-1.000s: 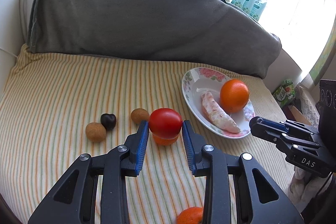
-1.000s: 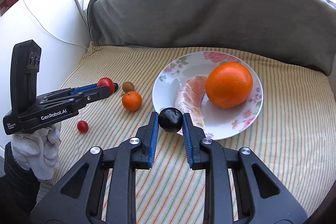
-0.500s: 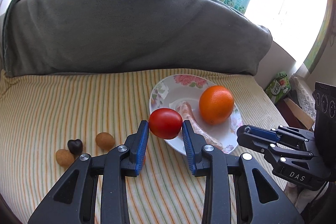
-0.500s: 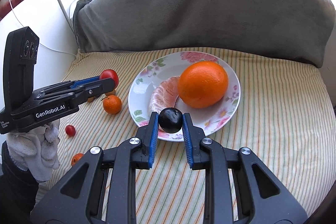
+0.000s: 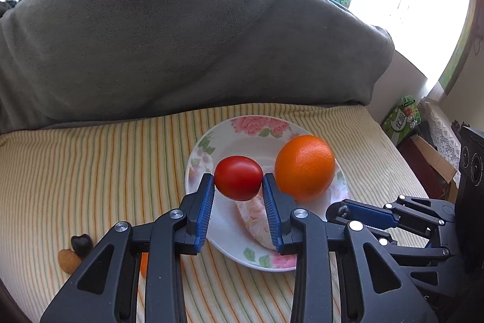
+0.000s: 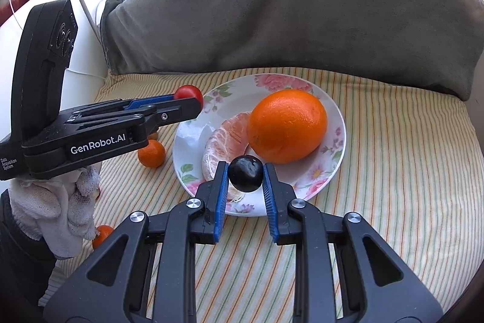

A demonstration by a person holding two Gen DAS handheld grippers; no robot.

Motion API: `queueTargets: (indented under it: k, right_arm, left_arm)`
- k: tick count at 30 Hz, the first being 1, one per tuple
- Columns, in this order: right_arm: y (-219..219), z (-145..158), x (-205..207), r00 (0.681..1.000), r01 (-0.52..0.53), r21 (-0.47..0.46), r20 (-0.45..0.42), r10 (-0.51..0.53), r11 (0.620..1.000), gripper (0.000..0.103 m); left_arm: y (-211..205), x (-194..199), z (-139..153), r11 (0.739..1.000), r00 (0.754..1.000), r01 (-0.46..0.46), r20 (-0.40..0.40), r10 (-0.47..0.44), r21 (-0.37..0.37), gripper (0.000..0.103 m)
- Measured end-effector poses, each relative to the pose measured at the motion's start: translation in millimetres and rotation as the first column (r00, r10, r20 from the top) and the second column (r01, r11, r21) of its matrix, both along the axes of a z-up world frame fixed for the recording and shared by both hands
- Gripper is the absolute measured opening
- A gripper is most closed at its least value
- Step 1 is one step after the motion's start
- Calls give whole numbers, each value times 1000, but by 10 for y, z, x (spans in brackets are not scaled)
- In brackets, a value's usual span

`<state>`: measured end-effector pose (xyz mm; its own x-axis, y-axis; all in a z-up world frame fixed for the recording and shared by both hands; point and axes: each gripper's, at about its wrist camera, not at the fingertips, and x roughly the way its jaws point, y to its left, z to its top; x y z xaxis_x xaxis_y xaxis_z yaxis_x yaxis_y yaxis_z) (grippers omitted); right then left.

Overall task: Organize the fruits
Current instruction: 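Carry the plum with the right gripper and the tomato with the left gripper onto the plate, then open both grippers and withdraw them from the plate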

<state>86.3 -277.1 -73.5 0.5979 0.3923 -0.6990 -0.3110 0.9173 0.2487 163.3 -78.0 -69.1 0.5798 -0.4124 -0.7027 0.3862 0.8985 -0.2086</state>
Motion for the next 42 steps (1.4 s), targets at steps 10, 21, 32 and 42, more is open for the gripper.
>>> queueTargets:
  k: [10,21,32,42]
  right_arm:
    - [-32,-37,56,1000,6,1,-3,-6,1000,24]
    - [-19,-43,59,1000,9,2,7,-9,1000,24]
    - [14,2,-11,999,7,-6,41,-6,1000,66]
    - [38,33,-102,998,-5,-1,70,5,1000,87]
  left_arm:
    - [-98,70,18,1000,1000,16,0,-16,6,31]
    - [-105,82,27,1000,1000,12,-4,-12,-2,32]
    - [-93,70,66,1000,1000,-5,8,5,-7,57]
    - [-59,19,174,999,999,-30,27,30,-15,70]
